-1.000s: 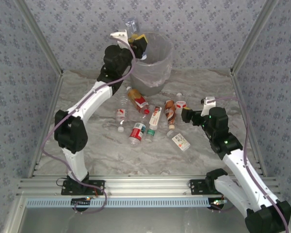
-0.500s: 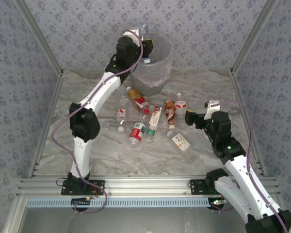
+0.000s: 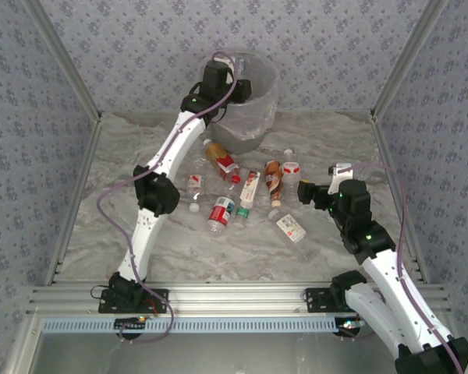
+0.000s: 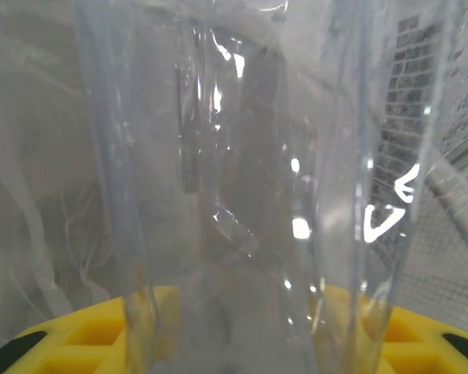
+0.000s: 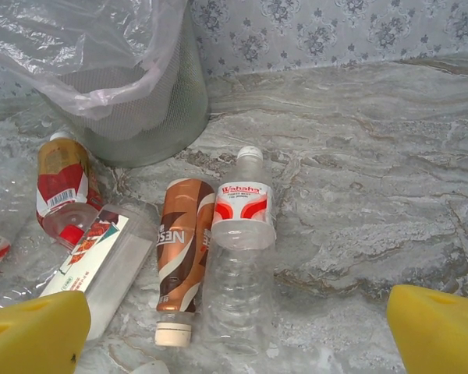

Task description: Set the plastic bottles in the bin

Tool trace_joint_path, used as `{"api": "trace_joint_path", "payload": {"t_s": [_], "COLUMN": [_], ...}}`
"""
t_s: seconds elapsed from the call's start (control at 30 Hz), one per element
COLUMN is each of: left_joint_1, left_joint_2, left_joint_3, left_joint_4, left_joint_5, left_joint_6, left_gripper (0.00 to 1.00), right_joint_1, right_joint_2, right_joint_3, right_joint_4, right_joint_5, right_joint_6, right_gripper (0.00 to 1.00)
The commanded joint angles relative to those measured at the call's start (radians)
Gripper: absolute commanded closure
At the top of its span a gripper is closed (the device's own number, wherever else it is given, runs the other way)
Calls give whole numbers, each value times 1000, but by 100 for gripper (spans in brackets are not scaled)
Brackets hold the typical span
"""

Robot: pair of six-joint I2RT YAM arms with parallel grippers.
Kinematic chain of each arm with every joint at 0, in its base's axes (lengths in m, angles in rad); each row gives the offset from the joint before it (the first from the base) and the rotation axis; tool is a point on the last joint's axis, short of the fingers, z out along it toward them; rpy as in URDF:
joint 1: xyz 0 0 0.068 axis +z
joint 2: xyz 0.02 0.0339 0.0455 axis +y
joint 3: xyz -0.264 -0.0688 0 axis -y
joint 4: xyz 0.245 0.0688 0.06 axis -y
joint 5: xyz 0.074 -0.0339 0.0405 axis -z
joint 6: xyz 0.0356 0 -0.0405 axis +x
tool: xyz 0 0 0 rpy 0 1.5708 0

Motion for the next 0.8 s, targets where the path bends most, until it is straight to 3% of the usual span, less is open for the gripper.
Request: {"api": "trace_joint_path", "payload": {"t_s": [0.0, 0.77], "left_joint_1": [-6, -7], "left_joint_2": [8, -116], "left_joint_3": [53, 82], "left_joint_4": [-86, -78], "left_joint_5": [35, 213], "left_joint_6": [-24, -113], "left_gripper": [48, 26], "right_joint_1": [6, 5], "right_joint_2": [-6, 18], "right_joint_3": [-6, -19], "right_joint_4": [-26, -61], "right_joint_5": [22, 71], "right_joint_6": [4, 19], "right_gripper": [0, 0]}}
